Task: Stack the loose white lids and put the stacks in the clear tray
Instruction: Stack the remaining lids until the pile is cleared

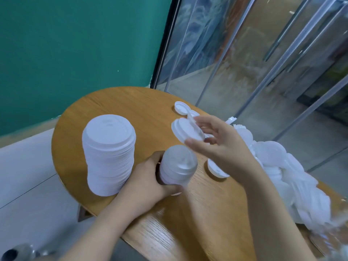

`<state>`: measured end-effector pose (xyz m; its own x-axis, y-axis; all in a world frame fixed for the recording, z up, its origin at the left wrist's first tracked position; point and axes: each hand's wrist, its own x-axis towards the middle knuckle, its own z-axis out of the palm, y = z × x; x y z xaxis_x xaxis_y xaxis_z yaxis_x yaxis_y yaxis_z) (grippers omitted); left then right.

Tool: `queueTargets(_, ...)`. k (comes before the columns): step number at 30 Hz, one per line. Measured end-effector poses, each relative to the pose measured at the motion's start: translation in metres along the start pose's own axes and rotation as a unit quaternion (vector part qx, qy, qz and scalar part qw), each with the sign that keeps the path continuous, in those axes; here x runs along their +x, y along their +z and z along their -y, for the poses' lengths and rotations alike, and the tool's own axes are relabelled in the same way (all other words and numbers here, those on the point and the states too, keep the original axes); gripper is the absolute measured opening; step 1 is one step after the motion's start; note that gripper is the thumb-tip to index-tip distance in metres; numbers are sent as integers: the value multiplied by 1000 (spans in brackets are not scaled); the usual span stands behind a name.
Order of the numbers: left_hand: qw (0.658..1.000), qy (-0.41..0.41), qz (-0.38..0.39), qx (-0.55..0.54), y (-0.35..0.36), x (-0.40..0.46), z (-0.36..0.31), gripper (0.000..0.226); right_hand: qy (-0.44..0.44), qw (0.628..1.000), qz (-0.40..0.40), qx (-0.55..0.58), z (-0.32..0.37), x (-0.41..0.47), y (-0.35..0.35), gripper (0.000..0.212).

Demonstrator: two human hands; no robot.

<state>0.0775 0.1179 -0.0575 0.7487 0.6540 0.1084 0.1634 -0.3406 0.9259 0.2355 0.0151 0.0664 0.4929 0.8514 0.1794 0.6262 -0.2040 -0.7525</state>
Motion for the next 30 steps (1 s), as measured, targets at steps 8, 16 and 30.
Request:
queueTargets(8,1000,6,-6,-14,1,-4,-3,83,27,996,-11,-83,-12,-42,8,62)
queueTargets(16,999,9,7,-30,-2,-3,-4,81,35,992,15,-124,-12,-41,21,60)
queueTargets(30,1000,22,4,-19,0,1,0,78,25,993,41,-111,-18,-37,17,64)
